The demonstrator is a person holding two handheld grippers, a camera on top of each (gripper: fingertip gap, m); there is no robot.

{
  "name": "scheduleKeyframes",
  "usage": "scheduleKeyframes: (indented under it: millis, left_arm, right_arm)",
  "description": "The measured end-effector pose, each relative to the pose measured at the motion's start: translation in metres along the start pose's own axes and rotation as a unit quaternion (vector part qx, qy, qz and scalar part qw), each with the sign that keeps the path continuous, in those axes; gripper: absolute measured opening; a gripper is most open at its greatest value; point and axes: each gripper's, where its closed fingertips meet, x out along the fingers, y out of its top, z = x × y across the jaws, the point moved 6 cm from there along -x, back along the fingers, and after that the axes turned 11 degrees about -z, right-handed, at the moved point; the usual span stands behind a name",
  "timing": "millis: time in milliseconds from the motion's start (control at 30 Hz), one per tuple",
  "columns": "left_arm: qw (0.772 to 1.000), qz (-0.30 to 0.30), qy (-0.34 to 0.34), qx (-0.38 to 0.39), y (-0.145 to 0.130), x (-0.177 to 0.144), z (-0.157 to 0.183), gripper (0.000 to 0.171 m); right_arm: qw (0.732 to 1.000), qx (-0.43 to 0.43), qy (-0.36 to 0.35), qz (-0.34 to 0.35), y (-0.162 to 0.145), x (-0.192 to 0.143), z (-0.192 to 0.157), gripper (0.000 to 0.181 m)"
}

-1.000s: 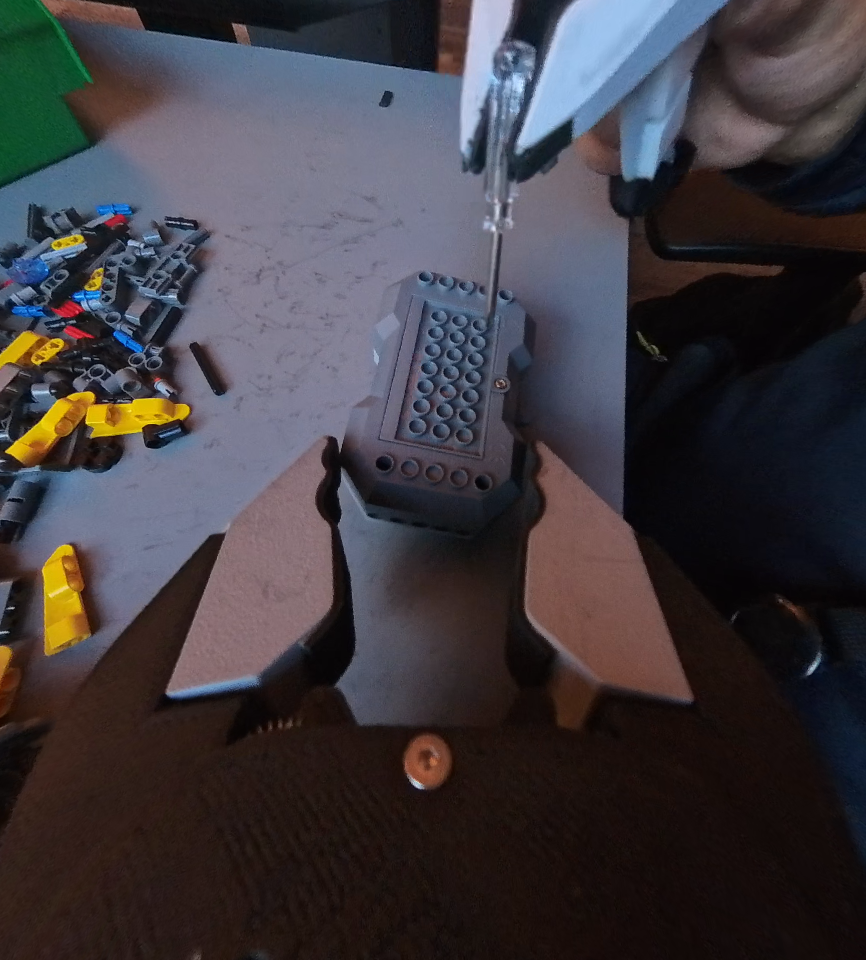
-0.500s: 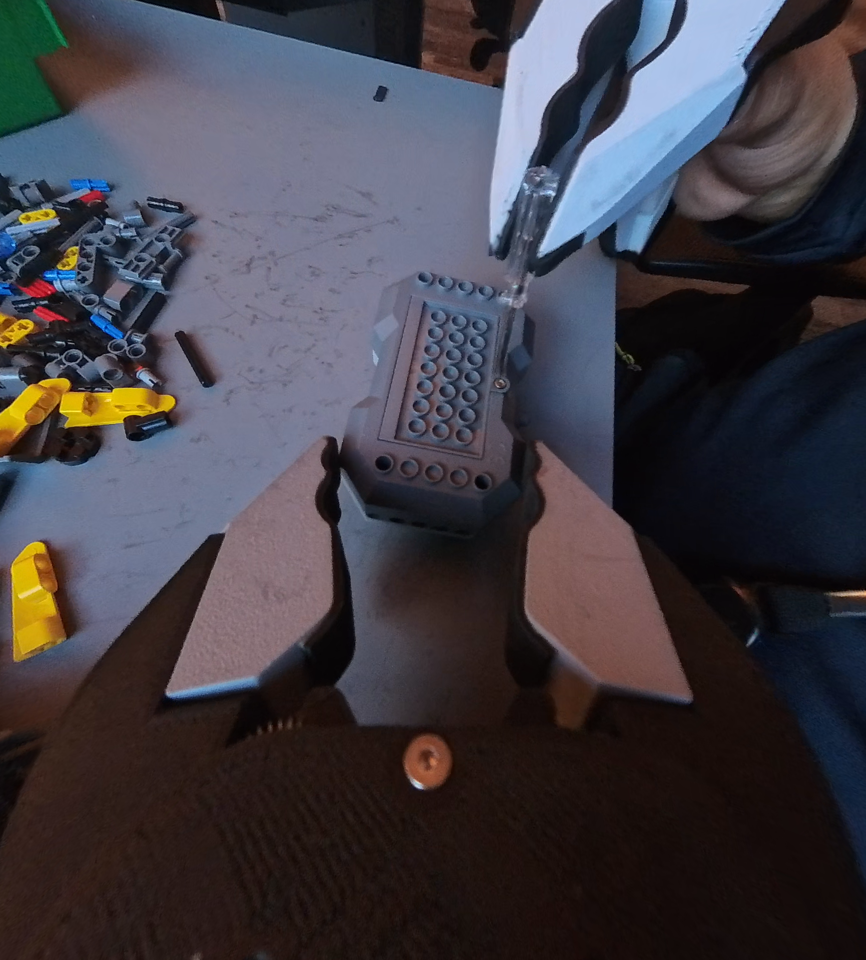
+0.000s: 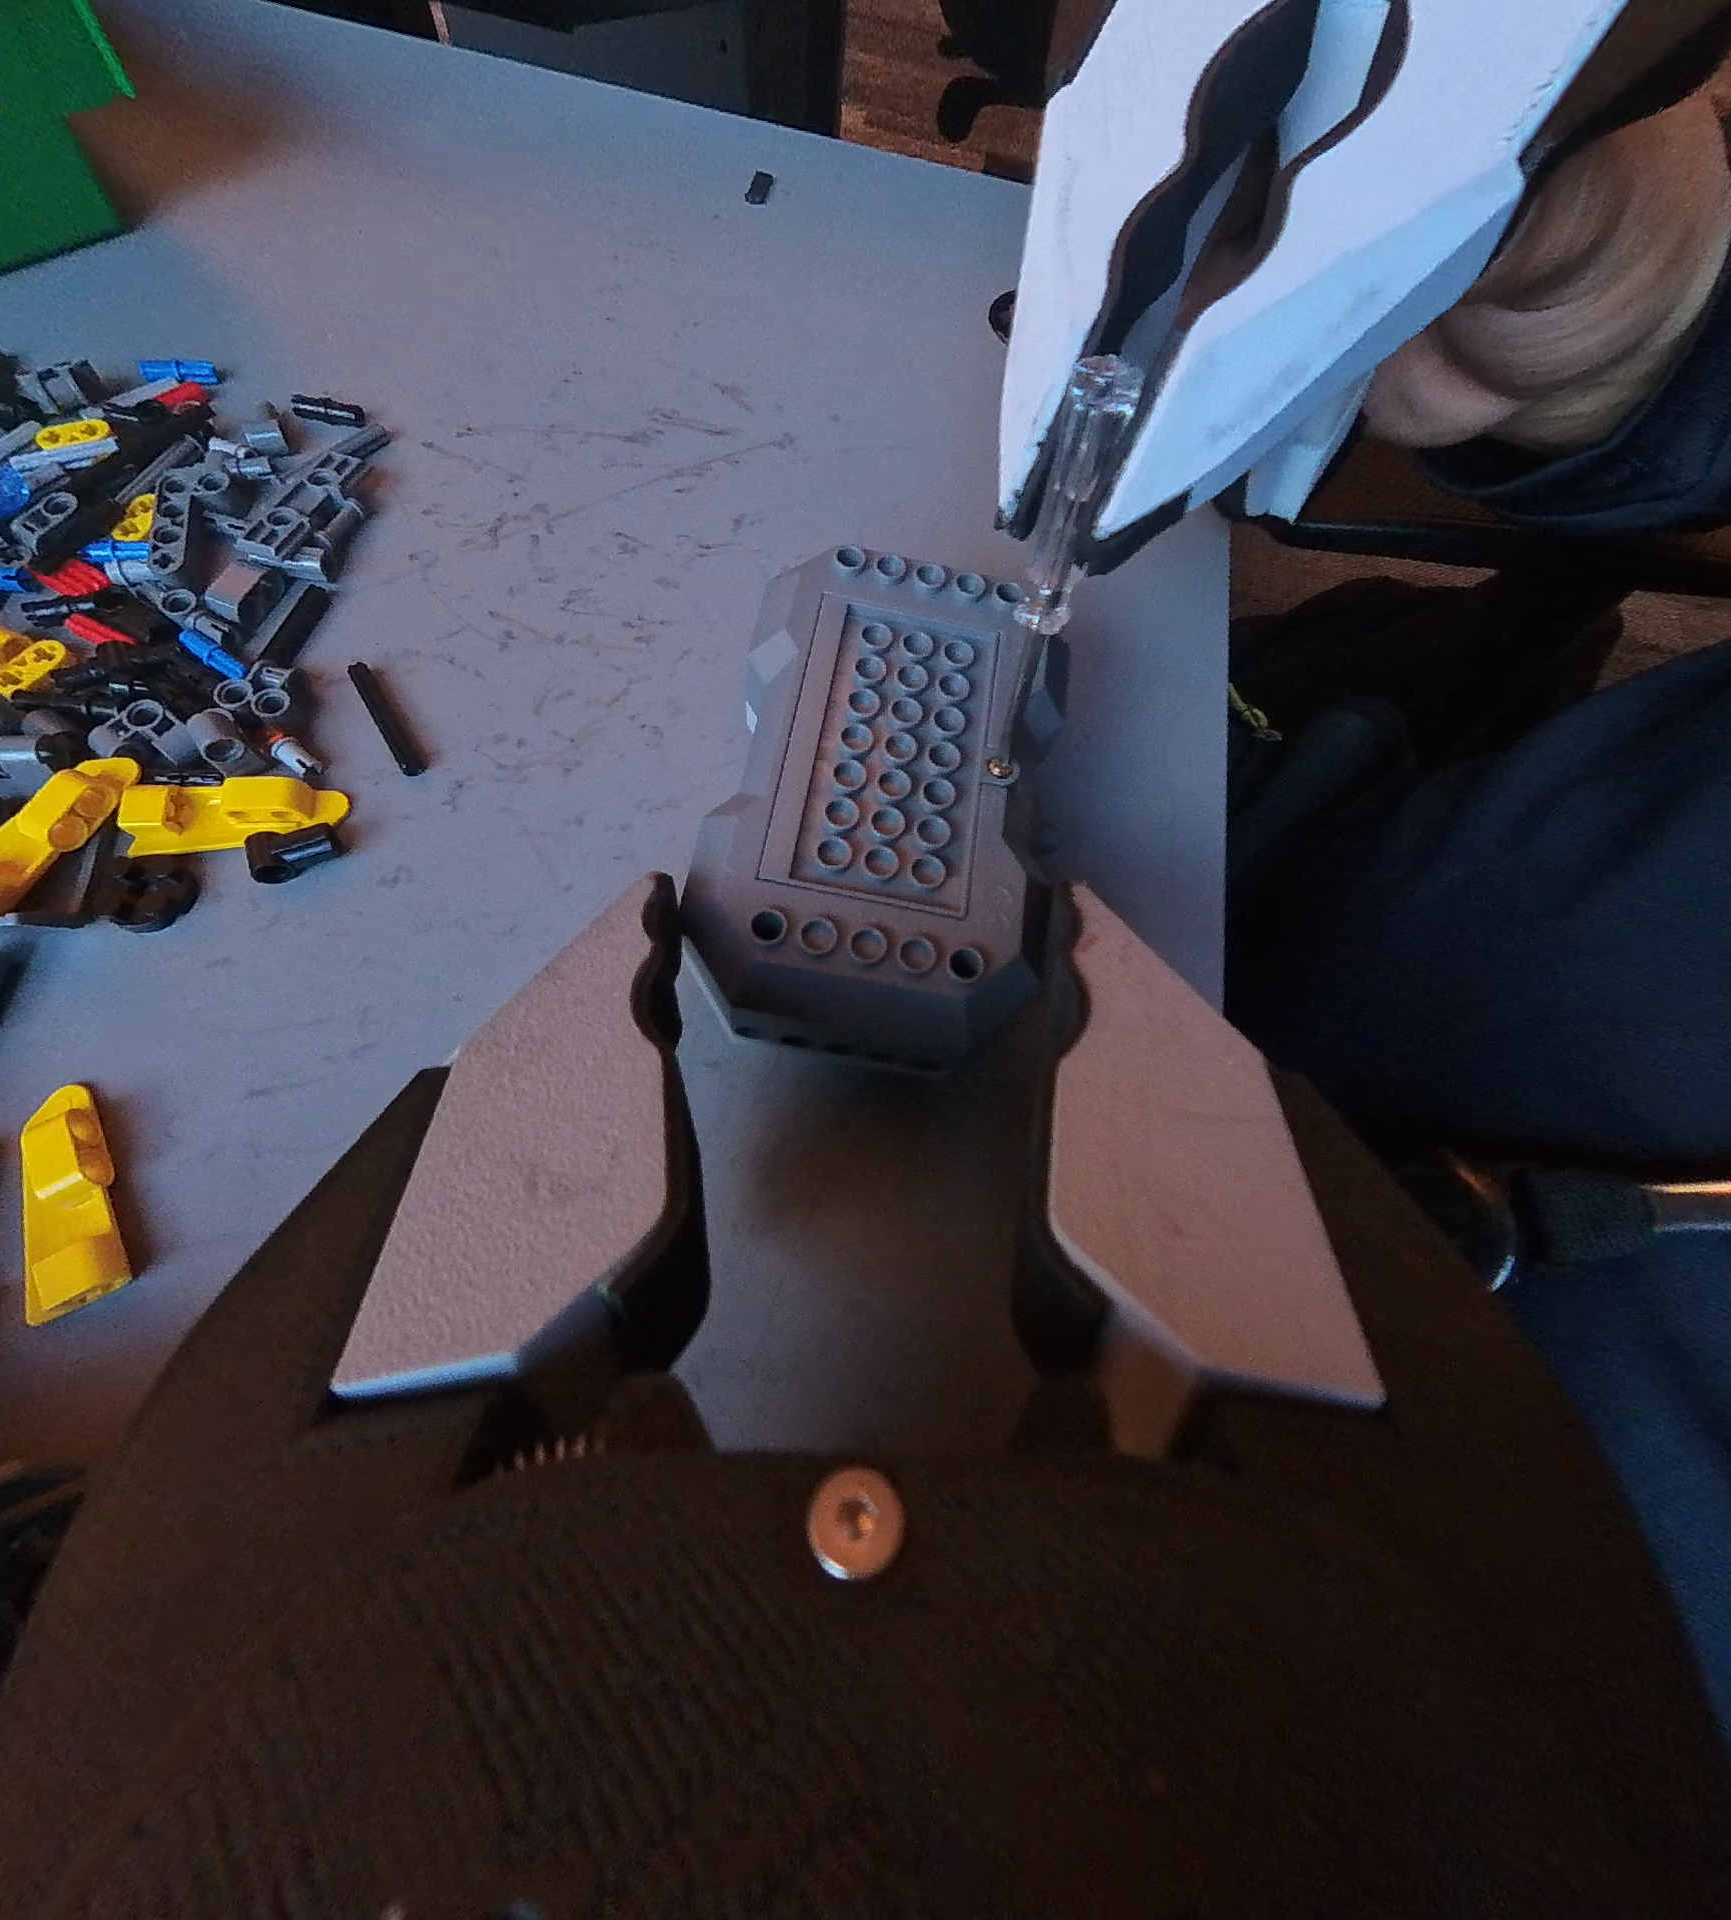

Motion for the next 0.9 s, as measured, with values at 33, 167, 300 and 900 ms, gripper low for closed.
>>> scheduleKeyframes:
  millis: [33,167,300,900]
  left_arm:
    - [1.0,0.0,0.0,0.0,0.0,0.0,0.0,0.067]
    - [1.0,0.0,-0.003,-0.001,0.0,0.0,0.0,0.067]
    - [1.0,0.0,-0.008,-0.004,0.0,0.0,0.0,0.067]
    - [1.0,-0.002,-0.019,0.0,0.0,0.0,0.001,0.067]
  right_arm:
    - [1.0,-0.003,0.0,-0.002,0.0,0.0,0.0,0.007]
    - [0.999,-0.036,0.006,-0.018,0.002,0.0,-0.001,0.007]
    - [0.994,-0.094,0.015,-0.056,0.006,0.001,-0.002,0.007]
    - [0.948,-0.225,0.168,-0.152,0.021,0.01,0.007,0.007]
